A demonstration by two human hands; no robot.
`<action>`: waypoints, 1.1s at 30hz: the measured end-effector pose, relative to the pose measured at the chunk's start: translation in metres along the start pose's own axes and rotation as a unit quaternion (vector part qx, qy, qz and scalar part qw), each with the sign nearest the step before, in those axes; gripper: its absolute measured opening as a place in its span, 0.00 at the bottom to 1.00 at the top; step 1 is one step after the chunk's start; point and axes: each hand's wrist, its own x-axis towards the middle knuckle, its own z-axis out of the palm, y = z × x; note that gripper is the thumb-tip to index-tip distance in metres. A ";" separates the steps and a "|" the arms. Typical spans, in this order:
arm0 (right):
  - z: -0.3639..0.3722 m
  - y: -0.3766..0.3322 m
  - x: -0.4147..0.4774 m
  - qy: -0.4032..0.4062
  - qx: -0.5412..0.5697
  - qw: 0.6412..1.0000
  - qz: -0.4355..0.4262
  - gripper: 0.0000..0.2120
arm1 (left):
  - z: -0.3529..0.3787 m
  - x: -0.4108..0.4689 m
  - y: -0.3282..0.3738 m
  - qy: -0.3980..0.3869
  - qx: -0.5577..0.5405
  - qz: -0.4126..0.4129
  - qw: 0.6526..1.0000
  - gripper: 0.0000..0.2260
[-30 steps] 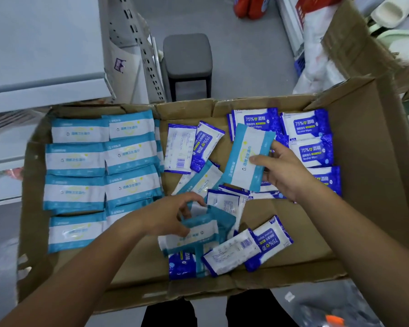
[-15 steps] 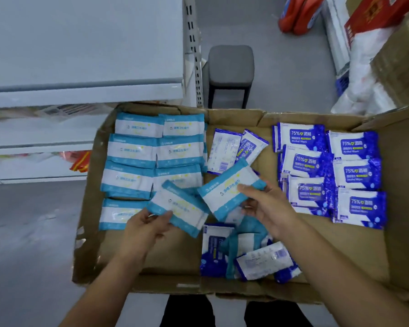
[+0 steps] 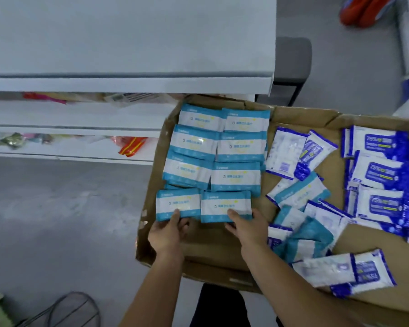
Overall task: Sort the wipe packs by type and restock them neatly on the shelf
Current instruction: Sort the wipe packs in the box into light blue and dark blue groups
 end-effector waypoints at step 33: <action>-0.233 -0.071 0.045 -0.011 -0.626 0.708 -0.327 0.20 | 0.144 -0.118 -0.114 -0.187 0.661 0.407 0.602 0.24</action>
